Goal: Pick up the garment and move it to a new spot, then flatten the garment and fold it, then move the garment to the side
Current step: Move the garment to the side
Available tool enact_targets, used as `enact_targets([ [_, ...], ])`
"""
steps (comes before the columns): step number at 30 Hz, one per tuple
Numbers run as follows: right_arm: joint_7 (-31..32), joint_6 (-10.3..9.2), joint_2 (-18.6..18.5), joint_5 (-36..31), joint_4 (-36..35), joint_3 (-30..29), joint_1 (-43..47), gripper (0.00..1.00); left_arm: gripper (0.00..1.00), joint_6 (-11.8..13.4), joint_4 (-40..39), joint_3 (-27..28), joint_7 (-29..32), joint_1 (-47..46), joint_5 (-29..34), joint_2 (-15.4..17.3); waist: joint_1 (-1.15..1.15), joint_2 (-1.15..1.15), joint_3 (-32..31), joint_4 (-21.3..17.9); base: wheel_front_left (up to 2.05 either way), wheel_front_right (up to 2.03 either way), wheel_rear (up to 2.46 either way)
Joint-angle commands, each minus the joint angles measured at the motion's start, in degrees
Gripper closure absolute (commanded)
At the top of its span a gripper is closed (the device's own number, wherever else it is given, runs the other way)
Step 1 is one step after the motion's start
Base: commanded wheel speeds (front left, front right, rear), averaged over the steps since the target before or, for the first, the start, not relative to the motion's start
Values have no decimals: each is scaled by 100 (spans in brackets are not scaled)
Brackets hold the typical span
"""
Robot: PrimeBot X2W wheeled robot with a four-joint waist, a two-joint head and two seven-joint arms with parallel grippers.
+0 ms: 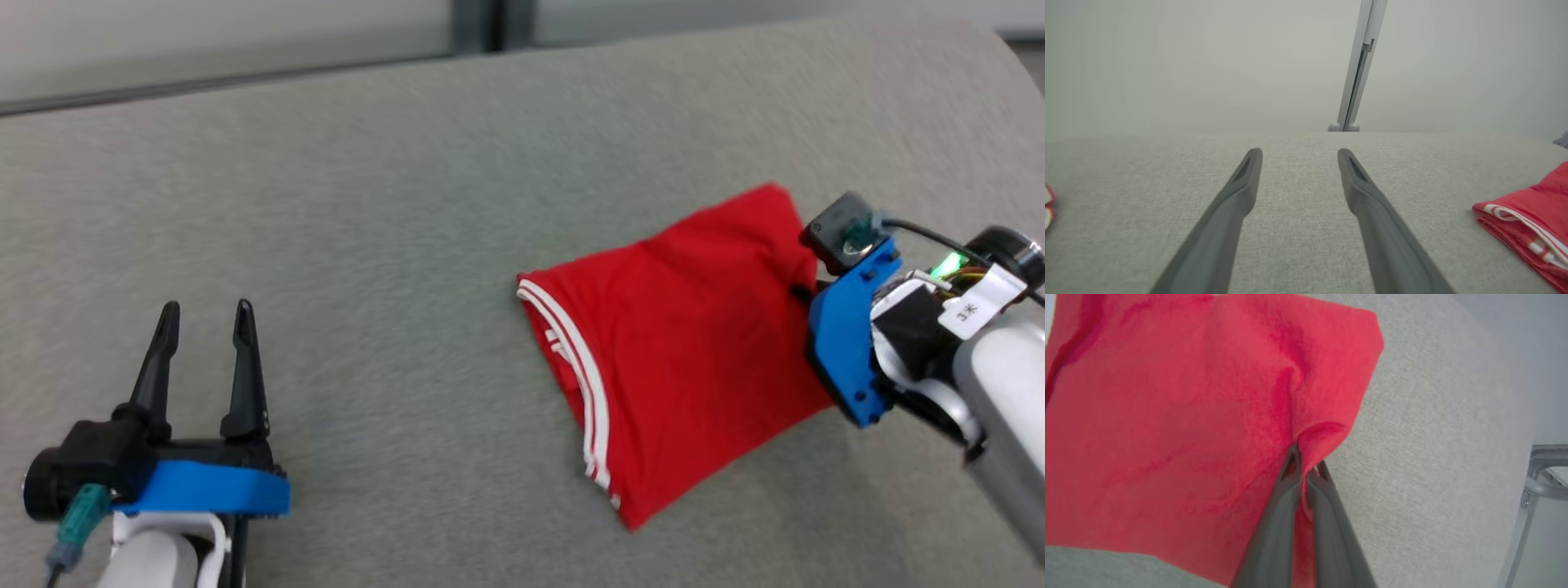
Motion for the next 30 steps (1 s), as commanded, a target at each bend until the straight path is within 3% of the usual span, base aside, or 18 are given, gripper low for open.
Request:
enact_targets([
  [1,-31,-2,-165,74,30,127,-221,100,0,23,-62,44,-30,-98,31,26,-1,0,34,-182,0,0,0],
  [5,-295,-2,-668,280,269,550,-974,100,0,30,-276,94,14,-255,112,203,-1,0,347,-748,0,0,0],
  [11,-1275,-2,-1166,221,958,949,-1719,100,0,-7,-611,49,245,-513,243,448,-1,0,745,-1297,0,0,0],
  [19,-2352,-2,-920,-45,2173,577,-2184,100,0,-88,-1046,-34,630,-770,357,727,-1,0,1216,-1605,0,0,0],
  [30,-2942,-2,-406,-350,3249,-113,-2415,100,0,-94,-1333,-69,966,-888,411,983,-1,0,1376,-1682,0,0,0],
])
